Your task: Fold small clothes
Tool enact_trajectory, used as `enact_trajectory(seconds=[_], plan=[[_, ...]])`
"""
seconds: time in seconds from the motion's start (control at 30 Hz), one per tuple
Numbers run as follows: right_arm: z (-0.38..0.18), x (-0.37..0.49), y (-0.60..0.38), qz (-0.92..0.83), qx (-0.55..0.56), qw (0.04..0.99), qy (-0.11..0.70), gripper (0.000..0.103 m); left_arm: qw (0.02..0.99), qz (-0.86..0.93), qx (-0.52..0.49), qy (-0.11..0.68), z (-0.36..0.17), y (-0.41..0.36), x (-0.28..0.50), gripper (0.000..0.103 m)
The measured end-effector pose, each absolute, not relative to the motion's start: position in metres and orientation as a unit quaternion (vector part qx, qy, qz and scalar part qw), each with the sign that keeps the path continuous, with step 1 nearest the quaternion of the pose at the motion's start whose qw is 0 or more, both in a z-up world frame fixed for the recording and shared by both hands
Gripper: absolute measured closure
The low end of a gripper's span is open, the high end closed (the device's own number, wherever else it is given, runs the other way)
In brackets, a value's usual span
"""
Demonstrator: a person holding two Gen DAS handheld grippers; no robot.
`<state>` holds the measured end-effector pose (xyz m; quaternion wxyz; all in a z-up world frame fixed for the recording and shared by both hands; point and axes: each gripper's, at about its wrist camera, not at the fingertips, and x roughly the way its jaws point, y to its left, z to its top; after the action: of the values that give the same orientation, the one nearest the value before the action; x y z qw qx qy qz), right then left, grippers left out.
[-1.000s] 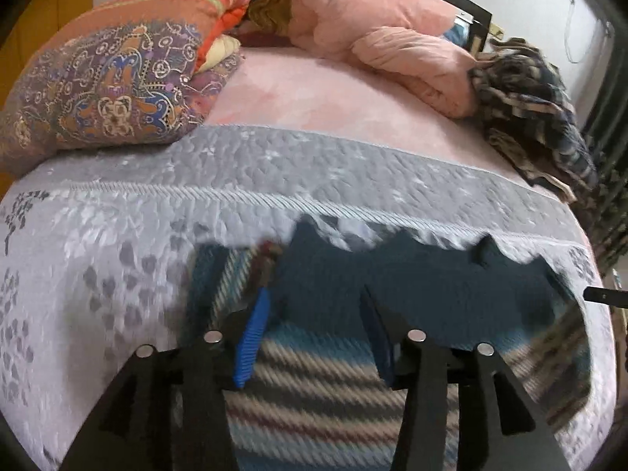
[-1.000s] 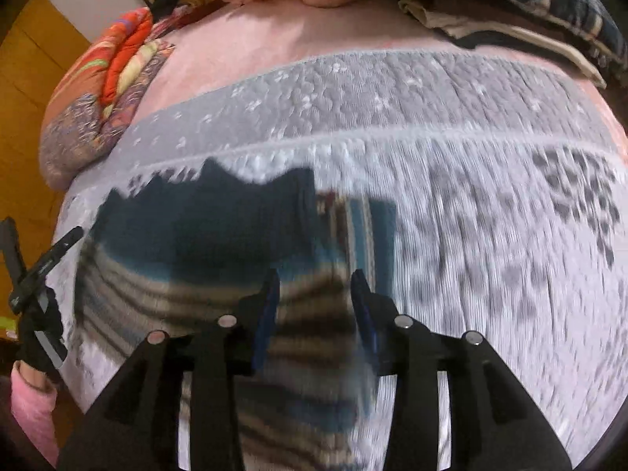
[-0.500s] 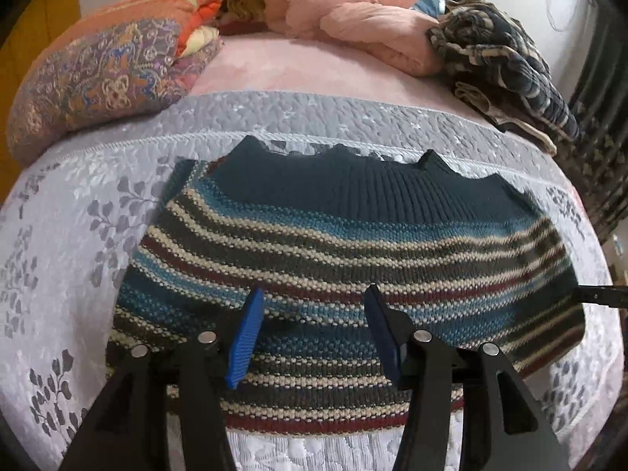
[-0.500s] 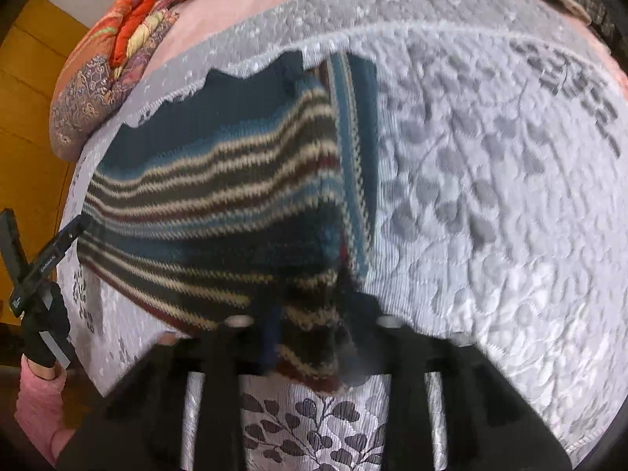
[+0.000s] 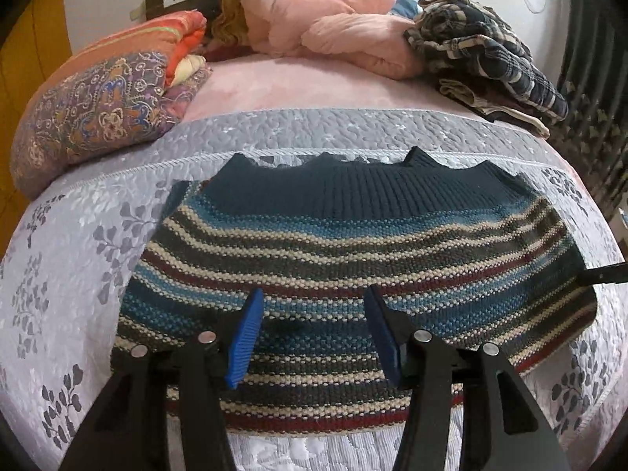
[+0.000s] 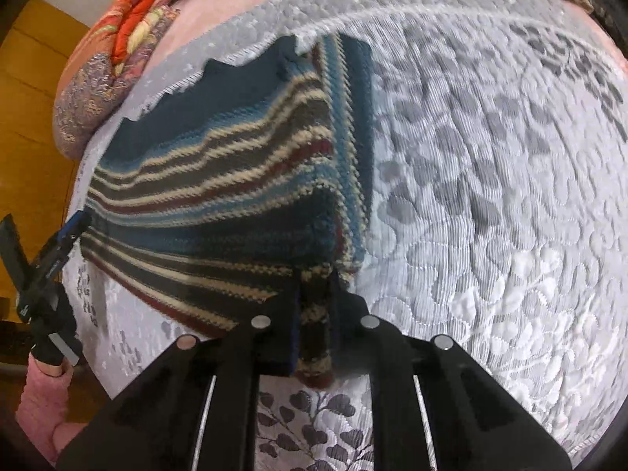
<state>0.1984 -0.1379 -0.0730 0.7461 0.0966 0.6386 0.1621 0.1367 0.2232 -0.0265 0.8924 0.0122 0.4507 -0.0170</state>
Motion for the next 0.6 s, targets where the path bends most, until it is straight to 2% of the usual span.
enact_trajectory(seconds=[0.6], plan=[[-0.096,0.198,-0.138,0.156,0.107,0.742,0.644,0.090,0.877,-0.006,0.013,0.480,-0.060,0.230,0.146,0.049]])
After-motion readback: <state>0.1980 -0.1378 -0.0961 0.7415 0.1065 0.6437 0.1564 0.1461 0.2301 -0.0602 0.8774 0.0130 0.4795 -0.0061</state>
